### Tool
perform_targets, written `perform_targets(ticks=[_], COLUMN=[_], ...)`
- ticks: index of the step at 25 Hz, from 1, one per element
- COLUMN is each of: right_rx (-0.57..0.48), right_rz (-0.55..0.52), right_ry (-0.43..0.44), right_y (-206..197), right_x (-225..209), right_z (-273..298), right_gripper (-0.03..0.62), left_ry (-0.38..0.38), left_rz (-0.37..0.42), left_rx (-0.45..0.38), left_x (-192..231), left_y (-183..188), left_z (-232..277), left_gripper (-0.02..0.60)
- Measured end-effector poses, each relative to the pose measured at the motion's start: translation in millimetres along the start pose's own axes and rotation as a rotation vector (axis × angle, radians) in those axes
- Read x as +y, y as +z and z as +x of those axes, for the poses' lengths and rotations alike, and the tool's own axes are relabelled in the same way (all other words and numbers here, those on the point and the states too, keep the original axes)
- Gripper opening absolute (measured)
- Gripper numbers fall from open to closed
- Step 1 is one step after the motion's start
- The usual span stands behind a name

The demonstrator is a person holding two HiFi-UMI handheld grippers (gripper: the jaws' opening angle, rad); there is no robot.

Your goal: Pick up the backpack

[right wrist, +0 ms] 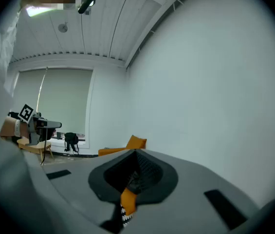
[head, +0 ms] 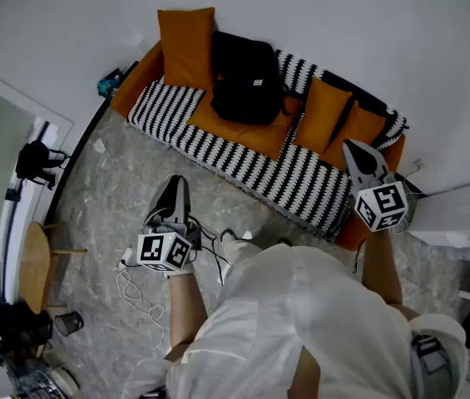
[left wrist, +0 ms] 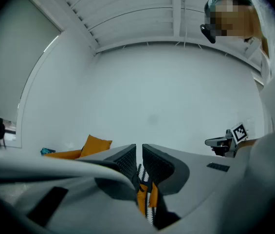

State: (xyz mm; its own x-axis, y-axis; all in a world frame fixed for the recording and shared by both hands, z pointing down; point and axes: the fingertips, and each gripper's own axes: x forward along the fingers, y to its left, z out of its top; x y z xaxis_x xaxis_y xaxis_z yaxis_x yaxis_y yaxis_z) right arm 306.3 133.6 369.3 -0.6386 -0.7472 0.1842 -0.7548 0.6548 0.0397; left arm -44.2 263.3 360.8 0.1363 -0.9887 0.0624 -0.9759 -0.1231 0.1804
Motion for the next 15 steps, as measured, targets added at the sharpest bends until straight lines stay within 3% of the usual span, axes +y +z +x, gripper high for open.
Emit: perform_targets(ticks=[15], right_rx=[0.023], right_rz=[-0.013], right_ry=[0.0], right_y=[3.8], right_x=[21.2], right_z=[9.2], right_gripper=[0.017], left_ry=[0.001], left_rz=[-0.022], left_rx=[0.002], left_x=[23.3], left_y=[1.1], left_z=[-10.6], left_gripper=[0.058])
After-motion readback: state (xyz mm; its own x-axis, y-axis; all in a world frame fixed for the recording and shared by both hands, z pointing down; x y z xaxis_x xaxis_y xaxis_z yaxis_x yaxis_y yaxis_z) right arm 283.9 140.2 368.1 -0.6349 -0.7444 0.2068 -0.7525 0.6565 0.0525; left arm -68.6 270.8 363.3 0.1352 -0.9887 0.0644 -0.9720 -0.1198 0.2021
